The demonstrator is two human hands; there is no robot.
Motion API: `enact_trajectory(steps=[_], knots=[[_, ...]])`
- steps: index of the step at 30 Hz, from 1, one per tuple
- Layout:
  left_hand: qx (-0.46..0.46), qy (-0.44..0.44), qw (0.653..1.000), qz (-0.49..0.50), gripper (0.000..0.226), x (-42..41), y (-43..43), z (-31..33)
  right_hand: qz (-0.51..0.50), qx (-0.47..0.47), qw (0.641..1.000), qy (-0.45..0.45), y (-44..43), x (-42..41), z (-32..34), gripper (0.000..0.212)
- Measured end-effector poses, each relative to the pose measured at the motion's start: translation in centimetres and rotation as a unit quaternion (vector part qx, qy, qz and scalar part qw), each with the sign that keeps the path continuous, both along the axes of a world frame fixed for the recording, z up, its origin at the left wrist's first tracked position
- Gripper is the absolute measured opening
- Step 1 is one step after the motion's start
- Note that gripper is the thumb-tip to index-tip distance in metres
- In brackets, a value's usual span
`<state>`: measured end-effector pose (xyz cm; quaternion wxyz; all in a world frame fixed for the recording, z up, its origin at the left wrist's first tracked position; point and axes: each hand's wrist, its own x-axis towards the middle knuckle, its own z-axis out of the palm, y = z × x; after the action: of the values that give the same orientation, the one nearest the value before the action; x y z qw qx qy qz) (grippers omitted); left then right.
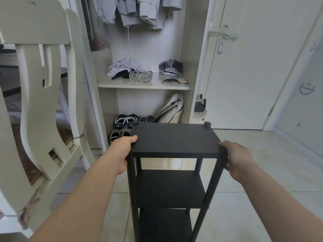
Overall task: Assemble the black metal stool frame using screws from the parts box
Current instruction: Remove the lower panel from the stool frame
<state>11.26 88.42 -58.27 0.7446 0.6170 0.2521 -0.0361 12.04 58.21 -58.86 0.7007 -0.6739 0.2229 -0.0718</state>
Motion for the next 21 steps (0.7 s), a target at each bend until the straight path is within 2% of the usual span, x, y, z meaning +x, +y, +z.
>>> enact_trajectory(steps=[6,12,21], knots=[[0.018,0.020,1.000,0.005,0.027,0.2,0.0,0.1,-0.005,0.016,1.000,0.022,-0.2,0.1,-0.3,0.008],[-0.009,0.028,1.000,-0.007,0.016,0.0,0.2,0.6,0.022,0.059,0.997,0.047,-0.8,0.1,-0.2,0.014],[-0.041,-0.002,0.999,-0.031,0.024,-0.7,0.7,-0.3,0.008,0.075,0.996,0.039,-0.4,0.2,-0.4,0.013]])
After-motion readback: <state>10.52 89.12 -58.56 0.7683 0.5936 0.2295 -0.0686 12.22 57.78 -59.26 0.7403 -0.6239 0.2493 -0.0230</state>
